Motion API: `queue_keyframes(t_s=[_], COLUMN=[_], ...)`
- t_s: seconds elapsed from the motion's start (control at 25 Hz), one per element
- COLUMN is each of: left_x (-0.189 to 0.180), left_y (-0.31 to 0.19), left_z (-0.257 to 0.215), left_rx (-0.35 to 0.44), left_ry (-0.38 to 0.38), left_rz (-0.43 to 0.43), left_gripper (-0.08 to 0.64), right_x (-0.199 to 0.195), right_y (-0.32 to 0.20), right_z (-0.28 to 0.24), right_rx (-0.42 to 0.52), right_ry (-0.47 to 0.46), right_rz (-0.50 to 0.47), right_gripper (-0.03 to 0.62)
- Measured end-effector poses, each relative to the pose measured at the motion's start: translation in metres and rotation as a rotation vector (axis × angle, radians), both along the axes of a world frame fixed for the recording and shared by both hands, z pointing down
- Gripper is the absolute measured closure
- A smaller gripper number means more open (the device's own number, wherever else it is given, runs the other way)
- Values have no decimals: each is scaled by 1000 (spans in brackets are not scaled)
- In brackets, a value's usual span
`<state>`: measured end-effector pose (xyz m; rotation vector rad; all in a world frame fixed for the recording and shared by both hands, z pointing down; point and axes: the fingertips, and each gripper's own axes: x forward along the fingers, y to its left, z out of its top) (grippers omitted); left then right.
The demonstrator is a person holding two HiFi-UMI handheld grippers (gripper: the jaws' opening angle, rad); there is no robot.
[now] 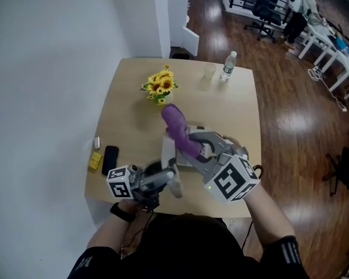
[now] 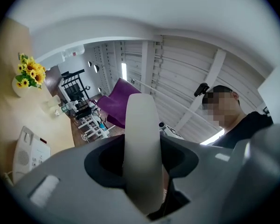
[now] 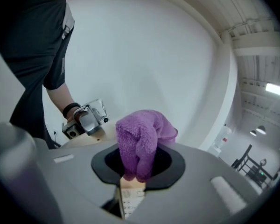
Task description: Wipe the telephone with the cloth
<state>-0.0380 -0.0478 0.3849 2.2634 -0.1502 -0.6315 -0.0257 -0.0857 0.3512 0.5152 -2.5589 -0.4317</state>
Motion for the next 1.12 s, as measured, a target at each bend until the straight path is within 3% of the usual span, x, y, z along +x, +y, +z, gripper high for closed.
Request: queue_keyframes(t_s=[0.24, 0.4, 0.64, 1.0, 1.12], left_x=[-4, -15, -41, -47, -43], left_y=[-5, -9, -30, -39, -40], left_z=[4, -5, -29, -33, -30], left_rx=[12, 19, 36, 6, 8], left_ry=[-48, -9, 102, 154, 138], left_rz=[-24, -64, -147, -195, -191], left_gripper=[356, 356, 356, 356, 357], right_x=[-10, -13, -3, -29, -32], right_y=[24, 51, 58, 90, 99], right_z=[20, 36, 60, 81, 94], right_rx=[87, 40, -86, -77, -73], right_ry=[181, 206, 141, 225, 262], right_rz=[-122, -201, -160, -241, -256], right_gripper=[523, 523, 523, 523, 523])
